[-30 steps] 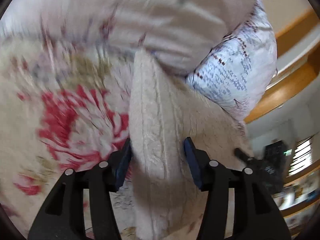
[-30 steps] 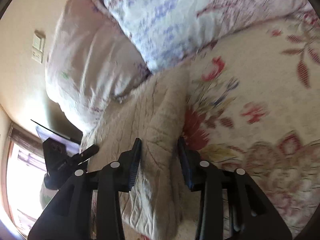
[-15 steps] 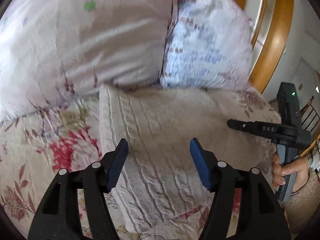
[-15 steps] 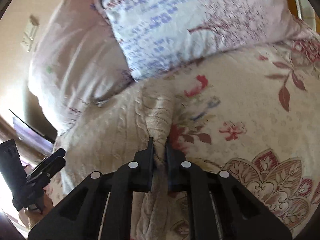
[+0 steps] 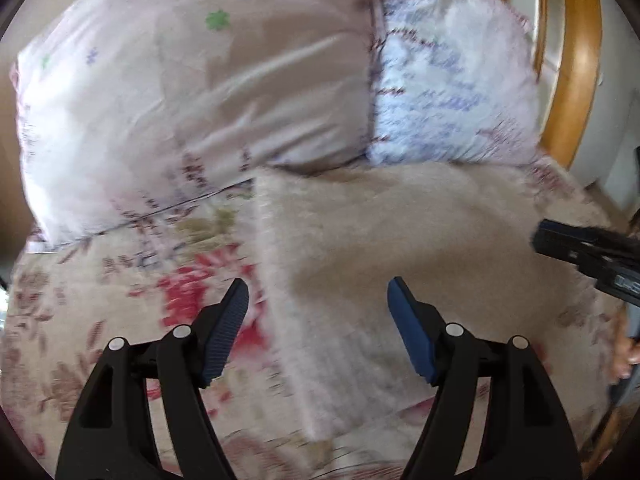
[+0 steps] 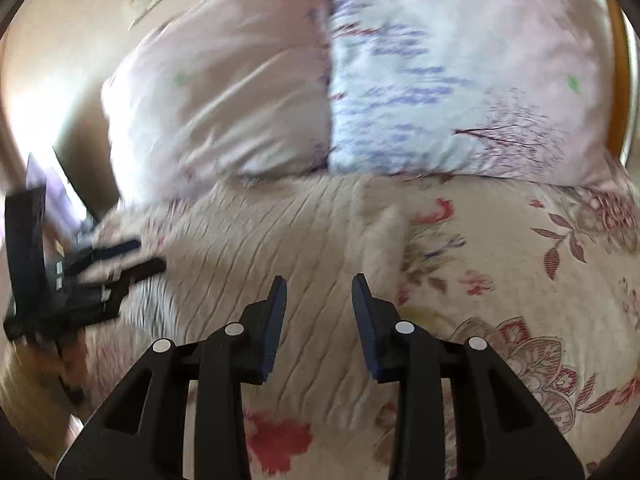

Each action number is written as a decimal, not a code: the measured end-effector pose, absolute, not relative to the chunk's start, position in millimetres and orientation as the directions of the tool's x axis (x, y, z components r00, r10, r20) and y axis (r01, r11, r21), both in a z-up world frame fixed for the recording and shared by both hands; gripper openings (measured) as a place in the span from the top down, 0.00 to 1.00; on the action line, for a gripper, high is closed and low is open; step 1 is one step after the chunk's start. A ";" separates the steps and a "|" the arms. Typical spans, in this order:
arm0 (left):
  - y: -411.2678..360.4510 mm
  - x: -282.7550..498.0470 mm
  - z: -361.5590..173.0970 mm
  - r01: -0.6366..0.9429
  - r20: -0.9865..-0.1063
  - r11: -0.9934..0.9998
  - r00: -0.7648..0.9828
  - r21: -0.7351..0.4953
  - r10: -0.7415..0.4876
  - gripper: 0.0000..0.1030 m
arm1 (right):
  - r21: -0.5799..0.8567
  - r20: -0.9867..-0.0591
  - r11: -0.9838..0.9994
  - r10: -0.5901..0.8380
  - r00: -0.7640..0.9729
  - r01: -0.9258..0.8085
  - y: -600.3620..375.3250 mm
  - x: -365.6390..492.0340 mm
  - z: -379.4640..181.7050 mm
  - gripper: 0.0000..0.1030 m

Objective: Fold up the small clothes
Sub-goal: 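Open both tools and withdraw from the folded sweater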

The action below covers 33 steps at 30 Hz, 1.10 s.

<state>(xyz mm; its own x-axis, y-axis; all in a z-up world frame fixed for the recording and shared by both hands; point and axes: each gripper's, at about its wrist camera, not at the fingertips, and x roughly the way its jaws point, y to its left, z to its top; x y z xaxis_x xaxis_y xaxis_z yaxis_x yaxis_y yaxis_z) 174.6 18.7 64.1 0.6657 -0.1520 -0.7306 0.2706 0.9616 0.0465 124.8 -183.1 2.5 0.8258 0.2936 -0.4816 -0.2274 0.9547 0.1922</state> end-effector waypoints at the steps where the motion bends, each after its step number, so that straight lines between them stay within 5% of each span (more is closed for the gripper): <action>1: 19.6 174.6 61.2 0.271 -0.735 0.961 0.663 0.055 -0.145 0.27 | 0.169 -0.501 0.958 0.284 0.818 -0.230 -178.4 126.0 -0.2 0.65; 5: 18.8 179.0 49.6 0.273 -0.750 0.961 0.645 0.047 -0.147 0.25 | 0.090 -0.576 0.978 0.205 0.792 -0.188 -167.8 139.2 -14.7 0.64; 14: 29.1 188.1 47.1 0.196 -0.774 0.975 0.599 -0.107 -0.205 0.23 | 0.069 -0.587 0.987 0.158 0.794 -0.145 -162.9 145.1 -11.4 0.57; 16: 32.9 175.0 55.1 0.197 -0.754 0.973 0.618 -0.122 -0.220 0.23 | 0.137 -0.556 0.981 0.188 0.810 -0.135 -172.1 130.6 -5.0 0.48; 18: 42.3 159.4 60.1 0.193 -0.735 0.973 0.642 -0.123 -0.220 0.14 | 0.151 -0.524 0.982 0.179 0.833 -0.116 -175.5 116.2 -0.5 0.18; 21: 56.5 138.4 62.5 0.170 -0.714 0.977 0.667 -0.132 -0.212 0.03 | 0.124 -0.465 0.990 0.119 0.877 -0.069 -177.5 89.0 3.2 0.07; 33: 44.9 107.2 35.7 0.116 -0.777 0.992 0.619 -0.052 -0.113 0.02 | 0.113 -0.515 0.994 0.050 0.856 0.010 -167.6 63.3 -13.6 0.01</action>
<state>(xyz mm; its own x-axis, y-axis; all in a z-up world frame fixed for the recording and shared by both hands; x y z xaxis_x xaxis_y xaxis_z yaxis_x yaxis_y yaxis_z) 107.2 44.9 35.7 0.6193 -0.1131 -0.7770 0.1159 0.9919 -0.0520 63.3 -167.6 -13.6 0.8555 0.0500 -0.5154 0.0097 0.9936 0.1126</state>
